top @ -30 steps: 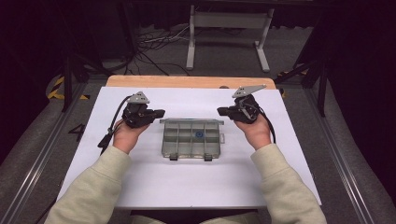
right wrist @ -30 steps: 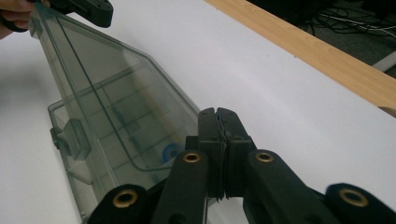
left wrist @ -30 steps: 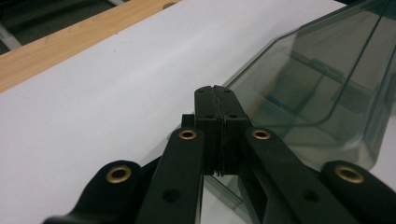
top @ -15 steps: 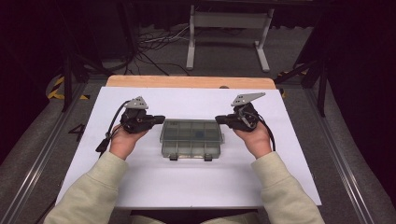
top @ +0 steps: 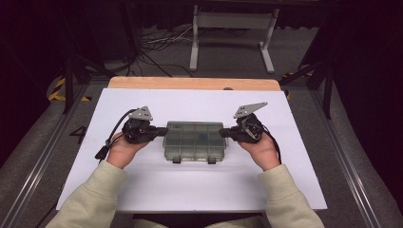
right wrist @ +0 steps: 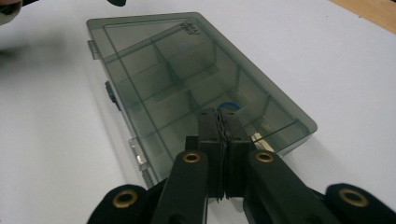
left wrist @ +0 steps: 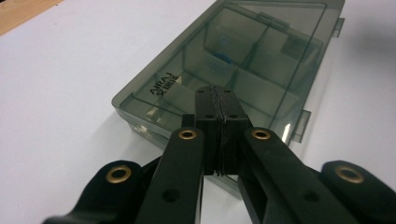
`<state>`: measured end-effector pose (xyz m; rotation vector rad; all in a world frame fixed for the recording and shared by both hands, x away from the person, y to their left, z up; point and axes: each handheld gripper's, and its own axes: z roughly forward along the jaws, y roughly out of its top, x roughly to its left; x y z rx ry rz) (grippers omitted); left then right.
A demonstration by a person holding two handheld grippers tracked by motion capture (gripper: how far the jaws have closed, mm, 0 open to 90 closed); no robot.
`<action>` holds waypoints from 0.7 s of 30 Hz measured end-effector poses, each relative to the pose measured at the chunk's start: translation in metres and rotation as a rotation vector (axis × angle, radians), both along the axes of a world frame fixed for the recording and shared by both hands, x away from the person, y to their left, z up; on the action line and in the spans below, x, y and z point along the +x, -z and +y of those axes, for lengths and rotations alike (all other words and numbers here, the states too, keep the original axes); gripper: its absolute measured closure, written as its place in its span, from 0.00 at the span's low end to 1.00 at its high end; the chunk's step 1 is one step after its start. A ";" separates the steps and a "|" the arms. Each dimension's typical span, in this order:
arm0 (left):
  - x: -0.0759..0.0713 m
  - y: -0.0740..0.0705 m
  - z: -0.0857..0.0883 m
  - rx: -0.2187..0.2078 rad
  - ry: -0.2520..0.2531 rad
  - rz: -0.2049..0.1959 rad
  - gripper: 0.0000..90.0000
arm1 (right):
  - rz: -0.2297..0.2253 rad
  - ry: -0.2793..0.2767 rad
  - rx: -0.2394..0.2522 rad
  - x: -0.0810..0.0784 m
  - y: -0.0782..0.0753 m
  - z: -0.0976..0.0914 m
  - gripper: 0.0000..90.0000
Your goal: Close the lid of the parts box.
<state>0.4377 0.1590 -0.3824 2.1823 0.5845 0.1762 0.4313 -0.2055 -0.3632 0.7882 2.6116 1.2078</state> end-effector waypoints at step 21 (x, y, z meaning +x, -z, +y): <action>-0.009 0.009 -0.003 0.065 0.054 0.047 0.98 | 0.037 -0.056 -0.094 -0.012 0.006 0.007 0.99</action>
